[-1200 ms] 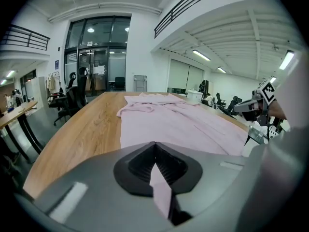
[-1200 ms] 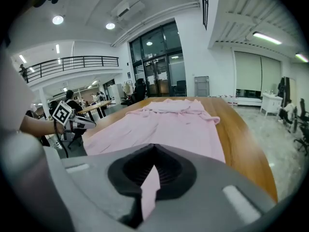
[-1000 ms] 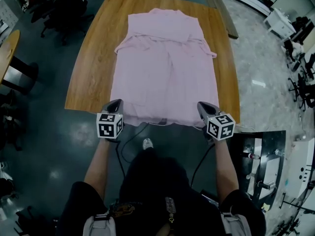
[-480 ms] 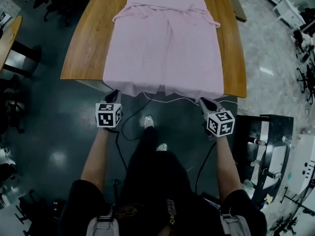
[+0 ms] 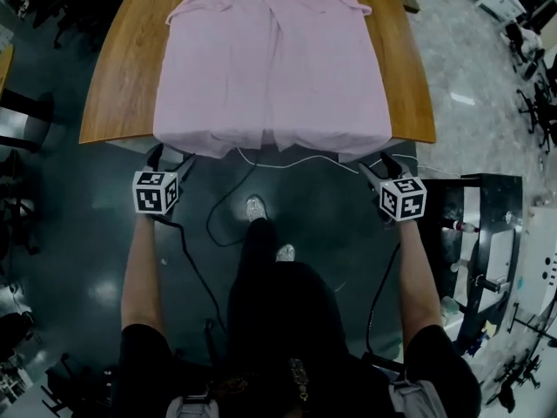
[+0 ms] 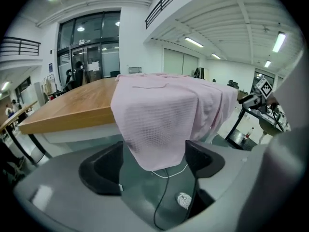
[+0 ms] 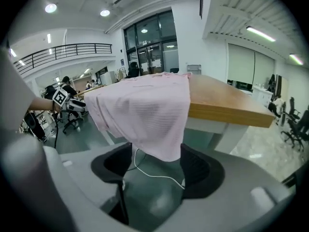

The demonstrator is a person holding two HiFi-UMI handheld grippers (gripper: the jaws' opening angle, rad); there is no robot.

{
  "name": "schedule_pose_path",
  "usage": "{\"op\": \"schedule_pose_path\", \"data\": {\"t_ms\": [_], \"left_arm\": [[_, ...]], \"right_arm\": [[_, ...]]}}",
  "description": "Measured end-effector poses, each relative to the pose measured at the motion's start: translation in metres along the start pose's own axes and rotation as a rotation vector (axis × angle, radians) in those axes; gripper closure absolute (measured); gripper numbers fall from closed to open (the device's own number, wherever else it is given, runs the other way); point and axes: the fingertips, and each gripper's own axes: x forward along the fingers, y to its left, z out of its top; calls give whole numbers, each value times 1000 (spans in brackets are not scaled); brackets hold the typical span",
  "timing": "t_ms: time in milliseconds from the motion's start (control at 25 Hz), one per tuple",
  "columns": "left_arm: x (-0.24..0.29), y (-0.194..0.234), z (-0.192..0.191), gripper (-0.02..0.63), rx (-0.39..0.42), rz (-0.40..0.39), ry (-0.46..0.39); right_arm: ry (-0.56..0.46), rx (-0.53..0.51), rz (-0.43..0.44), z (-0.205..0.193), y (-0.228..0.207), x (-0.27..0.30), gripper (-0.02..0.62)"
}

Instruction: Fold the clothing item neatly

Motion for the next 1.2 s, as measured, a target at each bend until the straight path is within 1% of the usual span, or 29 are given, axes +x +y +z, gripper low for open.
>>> {"op": "schedule_pose_path", "data": {"t_ms": [40, 120, 200, 280, 400, 560, 640, 800, 920, 1080, 1160, 1200], "left_arm": [[5, 0, 1, 179, 15, -22, -3], [14, 2, -1, 156, 16, -73, -5], [21, 1, -5, 147, 8, -127, 0], [28, 0, -7, 147, 19, -166, 10], [35, -2, -6, 147, 52, -203, 10], [46, -8, -5, 150, 69, -234, -2], [48, -14, -5, 178, 66, -255, -8], [38, -30, -13, 255, 38, -325, -2], [21, -44, -24, 289, 10, -365, 8], [-3, -66, -37, 309, -3, -394, 31], [-15, -72, -36, 361, -17, -387, 24], [-21, -75, -33, 406, -22, -378, 19]], "right_arm": [[3, -7, 3, -1, -7, 5, 281], [6, -23, 22, -2, -15, 15, 259], [4, -48, 55, -3, -20, 25, 255], [2, -81, 98, -2, -24, 35, 255], [0, -136, 166, 4, -19, 51, 255], [-26, -168, 242, 11, 1, 66, 255], [-27, -182, 277, 12, 12, 70, 261], [0, -188, 350, 3, 29, 62, 282], [10, -167, 392, -5, 37, 46, 322], [1, -121, 399, -10, 44, 20, 383], [-7, -105, 388, -9, 46, 7, 477], [-10, -98, 382, -7, 47, 1, 540]]}}
